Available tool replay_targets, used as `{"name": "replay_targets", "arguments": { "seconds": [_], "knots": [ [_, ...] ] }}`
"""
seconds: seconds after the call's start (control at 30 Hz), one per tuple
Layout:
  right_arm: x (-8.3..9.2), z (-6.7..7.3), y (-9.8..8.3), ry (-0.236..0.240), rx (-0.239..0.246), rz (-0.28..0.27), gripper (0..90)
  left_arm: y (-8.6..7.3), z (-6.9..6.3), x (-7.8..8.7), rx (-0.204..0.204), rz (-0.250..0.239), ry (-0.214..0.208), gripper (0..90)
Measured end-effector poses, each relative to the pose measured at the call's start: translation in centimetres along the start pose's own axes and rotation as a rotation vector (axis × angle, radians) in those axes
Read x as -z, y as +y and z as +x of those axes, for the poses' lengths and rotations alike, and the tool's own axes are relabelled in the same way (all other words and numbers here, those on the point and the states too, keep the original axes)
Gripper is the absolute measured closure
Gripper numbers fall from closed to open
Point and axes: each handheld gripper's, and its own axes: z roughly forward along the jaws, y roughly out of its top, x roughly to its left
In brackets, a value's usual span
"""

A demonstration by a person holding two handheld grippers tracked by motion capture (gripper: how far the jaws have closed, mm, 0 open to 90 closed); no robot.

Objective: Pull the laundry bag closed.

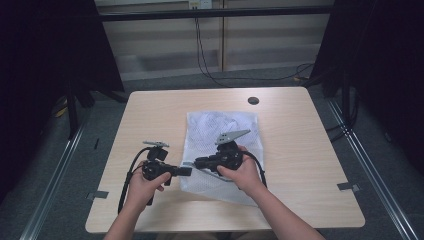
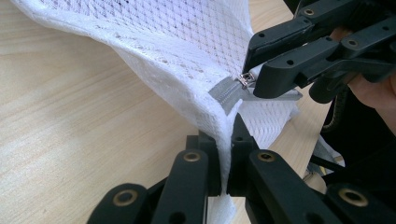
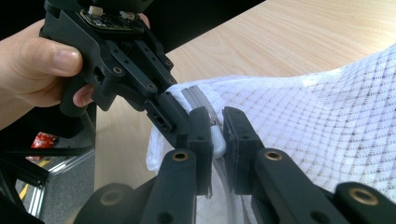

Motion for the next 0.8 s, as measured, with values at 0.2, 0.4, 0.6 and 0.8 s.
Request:
{"name": "replay_targets", "arguments": {
  "seconds": [0.2,0.4,0.6,0.8],
  "knots": [
    [0.05,-0.03,-0.13,0.002,-0.004,0.005,82.3,0.02,-0.06,-0.08,-0.005,0.011,0.006,88.2],
    [0.32,-0.23,-0.20,0.000,-0.002,0.008,82.3,0.03,0.03,0.09,0.009,0.004,0.000,88.2],
    [0.49,-0.27,-0.29,0.004,-0.001,0.011,82.3,0.10,-0.08,0.06,0.003,0.010,0.000,88.2],
    [0.77,-0.47,-0.50,-0.001,-0.005,0.015,82.3,0.10,-0.09,0.09,0.009,0.004,0.009,88.2]
  ]
}}
